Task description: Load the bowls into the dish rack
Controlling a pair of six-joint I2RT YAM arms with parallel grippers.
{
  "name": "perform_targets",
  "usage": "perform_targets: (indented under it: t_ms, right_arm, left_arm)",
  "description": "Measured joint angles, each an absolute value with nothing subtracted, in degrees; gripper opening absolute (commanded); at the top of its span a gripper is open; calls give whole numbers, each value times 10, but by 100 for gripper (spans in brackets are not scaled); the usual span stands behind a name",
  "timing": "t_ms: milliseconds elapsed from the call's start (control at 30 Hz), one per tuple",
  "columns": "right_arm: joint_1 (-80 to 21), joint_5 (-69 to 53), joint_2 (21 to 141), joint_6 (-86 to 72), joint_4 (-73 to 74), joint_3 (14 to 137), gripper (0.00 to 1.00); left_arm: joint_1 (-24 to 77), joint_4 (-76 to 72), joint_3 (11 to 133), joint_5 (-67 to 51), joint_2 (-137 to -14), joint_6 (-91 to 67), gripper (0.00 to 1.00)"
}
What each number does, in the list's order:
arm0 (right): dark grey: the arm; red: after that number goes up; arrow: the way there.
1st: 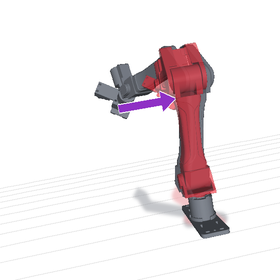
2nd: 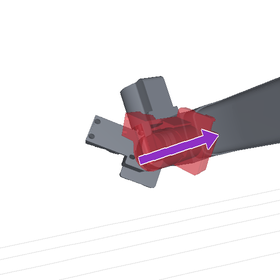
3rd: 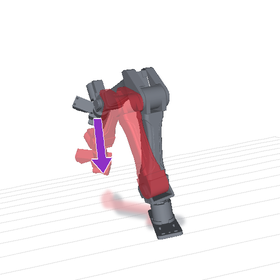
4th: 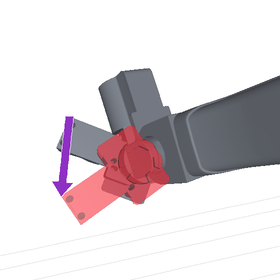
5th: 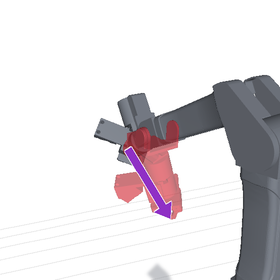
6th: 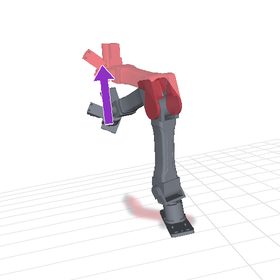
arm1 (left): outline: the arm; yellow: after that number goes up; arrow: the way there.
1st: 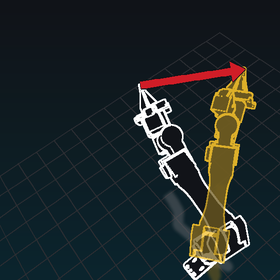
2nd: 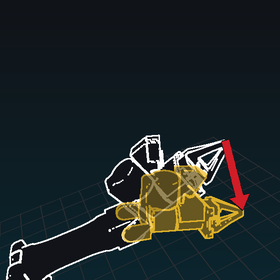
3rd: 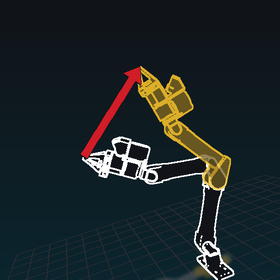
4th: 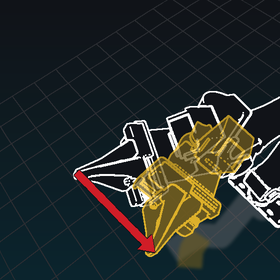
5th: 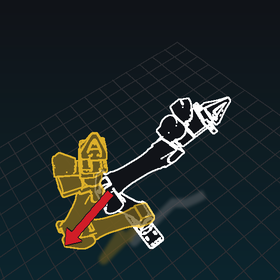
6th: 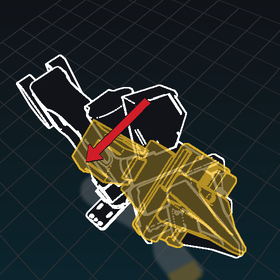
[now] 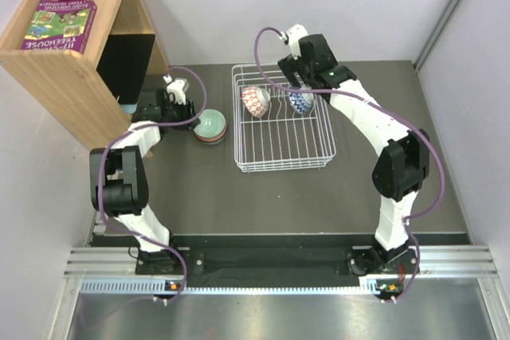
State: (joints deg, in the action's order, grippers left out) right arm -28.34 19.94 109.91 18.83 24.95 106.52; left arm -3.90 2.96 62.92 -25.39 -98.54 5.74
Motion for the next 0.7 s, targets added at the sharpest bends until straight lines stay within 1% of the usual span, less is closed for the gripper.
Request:
perform_targets:
  t_ms: [33,100,267,333,367,400,467,600,700]
  right_arm:
    - [-282,199,1099,188,249,1065,100]
    - [-281,199,1099,188,249,1065,100]
    - [-277,198,1099,183,249,1065,100]
    - [-274,198,1099,179,249,1065,100]
    - [-272,198,1099,178,249,1065,99]
    - [-270,197,1099,177,249,1065,100]
    - [-265,196,1099,173,249,1065,100]
    - [-260,194,1099,167,249,1065,100]
    - [-258,192,1099,164,249,1065,100]
  left_arm:
    - [-37,30,629,-254,-986,58,40]
    - [-32,30,630,-254,-985,58,40]
    - [-13,30,637,-247,-985,63,32]
    - [-8,30,639,-241,-985,67,27]
    - [-5,30,639,-237,-986,69,20]
    - [-1,30,639,-232,-986,71,18]
    - [6,30,639,-227,-986,74,10]
    - [15,32,639,-229,-986,75,0]
    - [16,33,641,-229,-987,76,0]
